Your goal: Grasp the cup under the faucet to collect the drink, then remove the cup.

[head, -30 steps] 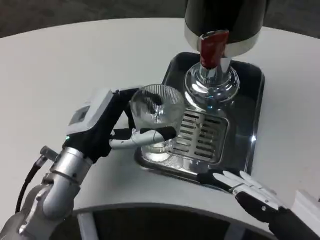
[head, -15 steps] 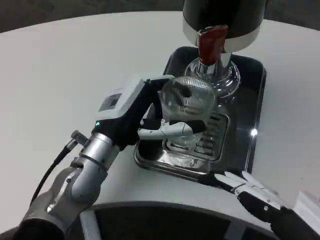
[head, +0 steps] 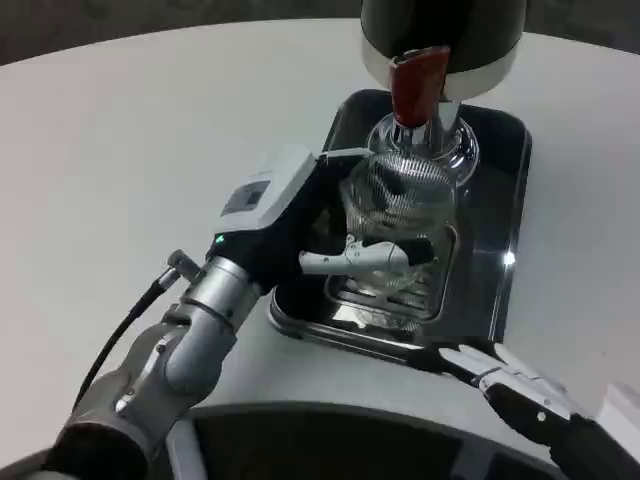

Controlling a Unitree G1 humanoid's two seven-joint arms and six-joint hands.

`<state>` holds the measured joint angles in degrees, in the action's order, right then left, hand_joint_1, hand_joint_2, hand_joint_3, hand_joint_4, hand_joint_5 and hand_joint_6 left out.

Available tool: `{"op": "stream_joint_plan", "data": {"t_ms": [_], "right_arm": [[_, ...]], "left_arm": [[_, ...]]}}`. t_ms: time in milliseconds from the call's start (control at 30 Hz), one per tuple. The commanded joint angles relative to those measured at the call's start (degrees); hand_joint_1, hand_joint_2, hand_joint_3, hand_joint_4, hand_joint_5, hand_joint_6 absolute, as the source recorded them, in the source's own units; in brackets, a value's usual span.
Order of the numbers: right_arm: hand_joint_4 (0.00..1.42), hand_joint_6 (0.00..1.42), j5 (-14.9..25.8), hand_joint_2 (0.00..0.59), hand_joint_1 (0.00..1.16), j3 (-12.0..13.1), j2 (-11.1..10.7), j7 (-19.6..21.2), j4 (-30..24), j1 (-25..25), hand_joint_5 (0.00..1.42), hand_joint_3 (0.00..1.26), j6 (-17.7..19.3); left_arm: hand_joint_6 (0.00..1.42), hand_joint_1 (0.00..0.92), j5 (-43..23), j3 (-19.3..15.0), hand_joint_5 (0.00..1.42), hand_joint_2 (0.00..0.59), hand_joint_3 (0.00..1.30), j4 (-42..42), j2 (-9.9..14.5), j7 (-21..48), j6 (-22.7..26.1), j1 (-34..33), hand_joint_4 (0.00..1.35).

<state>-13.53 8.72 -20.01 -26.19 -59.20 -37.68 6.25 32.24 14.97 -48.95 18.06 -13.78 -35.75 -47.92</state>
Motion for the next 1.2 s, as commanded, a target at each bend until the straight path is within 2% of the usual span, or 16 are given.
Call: {"op": "stream_joint_plan", "data": {"t_ms": [33,867,933,1200], "right_arm": [[0.08,0.00,0.6,0.464,0.50,0.2,0.3,0.5,-0.8,-1.1,0.00,0.16,0.8],[0.08,0.00,1.0,0.464,0.50,0.2,0.9,1.0,-0.8,-1.0,0.00,0.16,0.5],[0.09,0.00,1.1,0.464,0.50,0.3,0.9,1.0,-0.8,-0.8,0.00,0.16,0.4],[0.09,0.00,1.6,0.464,0.50,0.7,1.2,1.2,-0.8,-1.1,0.00,0.16,0.6]], "left_arm": [[0.56,0.298,0.0,0.7,0.98,0.132,0.78,0.1,-0.2,0.1,0.0,-0.7,0.86],[0.53,0.252,-0.4,1.0,0.97,0.100,0.78,0.0,0.3,0.2,1.1,-0.4,0.82],[0.53,0.245,-0.4,1.0,0.97,0.101,0.75,0.1,0.4,0.1,1.1,-0.3,0.80],[0.50,0.220,-0.1,1.1,0.73,0.116,0.52,0.3,0.5,-0.2,1.0,-0.1,0.55]]}}
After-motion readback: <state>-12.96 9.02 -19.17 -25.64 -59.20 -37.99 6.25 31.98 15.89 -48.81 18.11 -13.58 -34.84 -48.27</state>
